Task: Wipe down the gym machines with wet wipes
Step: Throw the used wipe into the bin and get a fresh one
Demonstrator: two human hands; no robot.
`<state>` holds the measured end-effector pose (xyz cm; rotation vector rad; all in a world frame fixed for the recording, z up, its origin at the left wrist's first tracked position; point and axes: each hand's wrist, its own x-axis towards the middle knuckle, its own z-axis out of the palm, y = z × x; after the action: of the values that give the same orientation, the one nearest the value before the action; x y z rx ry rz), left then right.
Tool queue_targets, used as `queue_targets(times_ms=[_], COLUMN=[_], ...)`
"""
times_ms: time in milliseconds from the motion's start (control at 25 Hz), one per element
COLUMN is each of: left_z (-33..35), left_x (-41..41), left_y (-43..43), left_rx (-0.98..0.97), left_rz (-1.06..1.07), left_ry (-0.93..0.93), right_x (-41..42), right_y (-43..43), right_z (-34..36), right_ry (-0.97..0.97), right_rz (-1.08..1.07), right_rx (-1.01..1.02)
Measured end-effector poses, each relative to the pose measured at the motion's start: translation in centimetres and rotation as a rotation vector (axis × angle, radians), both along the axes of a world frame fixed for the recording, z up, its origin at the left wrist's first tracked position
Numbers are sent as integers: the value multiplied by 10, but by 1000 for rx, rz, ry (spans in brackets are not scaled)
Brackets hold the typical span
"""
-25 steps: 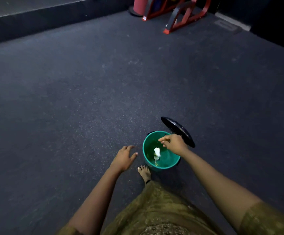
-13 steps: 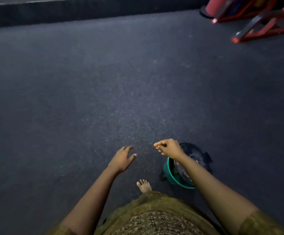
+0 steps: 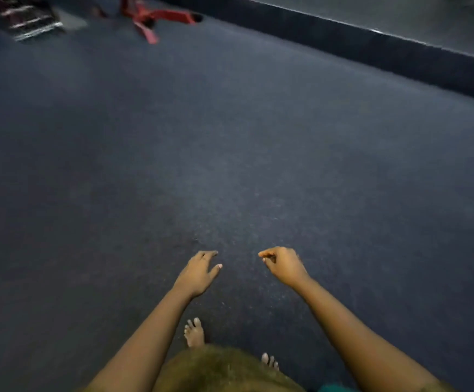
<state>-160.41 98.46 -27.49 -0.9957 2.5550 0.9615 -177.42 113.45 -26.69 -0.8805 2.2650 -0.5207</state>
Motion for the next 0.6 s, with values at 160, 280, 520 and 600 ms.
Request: queue_targets(times_ms=[160,280,520,600], left_z=[4,11,30,33], left_x=[85,171,360,420], left_y=[-91,-157,-264,-286], left_rx=[-16,-58,-100,-111], left_rz=[320,544,937,1073], left_ry=[3,-2,-40,-57], right_x=[51,122,313,382], right_y=[-144,-251,-446,-500], right_z=[4,13,30,39], right_ry=[87,130,180,207], right_rz=[361,611,1128,1285], right_rx=[-55,-94,-166,-170])
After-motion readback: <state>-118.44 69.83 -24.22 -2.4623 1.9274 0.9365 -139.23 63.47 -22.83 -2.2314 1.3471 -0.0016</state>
